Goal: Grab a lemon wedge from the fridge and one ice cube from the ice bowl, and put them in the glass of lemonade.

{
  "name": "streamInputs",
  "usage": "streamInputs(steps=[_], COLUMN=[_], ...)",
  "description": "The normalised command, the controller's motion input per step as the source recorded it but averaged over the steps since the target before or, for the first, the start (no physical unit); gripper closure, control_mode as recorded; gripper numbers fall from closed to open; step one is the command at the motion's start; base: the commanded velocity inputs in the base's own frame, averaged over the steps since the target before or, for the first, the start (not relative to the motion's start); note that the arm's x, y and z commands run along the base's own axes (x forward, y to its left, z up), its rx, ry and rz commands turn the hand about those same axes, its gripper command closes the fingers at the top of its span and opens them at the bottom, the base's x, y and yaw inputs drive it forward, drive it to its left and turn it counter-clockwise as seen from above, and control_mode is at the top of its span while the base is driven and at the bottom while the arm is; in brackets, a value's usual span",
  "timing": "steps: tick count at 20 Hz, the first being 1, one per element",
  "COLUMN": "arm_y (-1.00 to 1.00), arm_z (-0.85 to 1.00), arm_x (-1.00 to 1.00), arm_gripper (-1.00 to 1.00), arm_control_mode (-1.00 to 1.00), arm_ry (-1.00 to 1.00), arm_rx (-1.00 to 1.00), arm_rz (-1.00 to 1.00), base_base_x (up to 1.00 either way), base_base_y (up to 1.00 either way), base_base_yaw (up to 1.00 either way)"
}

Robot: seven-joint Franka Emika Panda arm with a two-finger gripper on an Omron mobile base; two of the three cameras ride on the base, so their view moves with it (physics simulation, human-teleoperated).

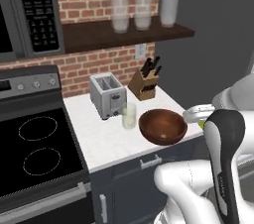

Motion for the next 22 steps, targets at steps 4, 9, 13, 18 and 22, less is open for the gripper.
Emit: streamInputs(steps=[4, 9, 13, 18, 22], arm_y=[0.00, 0.10, 0.50, 0.31, 0.15], arm_z=[0.00, 0.00, -0.14, -0.24, -0.46], arm_x=[0.00, 0.10, 0.64, 0.62, 0.74], arm_gripper=[1.00, 1.00, 1.00, 1.00, 1.00], arm_control_mode=[1.00, -1.00, -1.00, -1.00, -1.00], arm_ry=[0.00, 0.05, 0.22, 0.16, 0.12], arm_rx=[0.00, -0.01, -0.05, 0.00, 0.00], arm_rz=[0.00, 0.00, 0.00, 0.01, 0.00], base_base_x=[0.49, 0.40, 0.00, 0.00, 0.00], base_base_y=[0.61, 0.45, 0.00, 0.00, 0.00], base_base_yaw=[0.00, 0.00, 0.00, 0.00, 0.00])
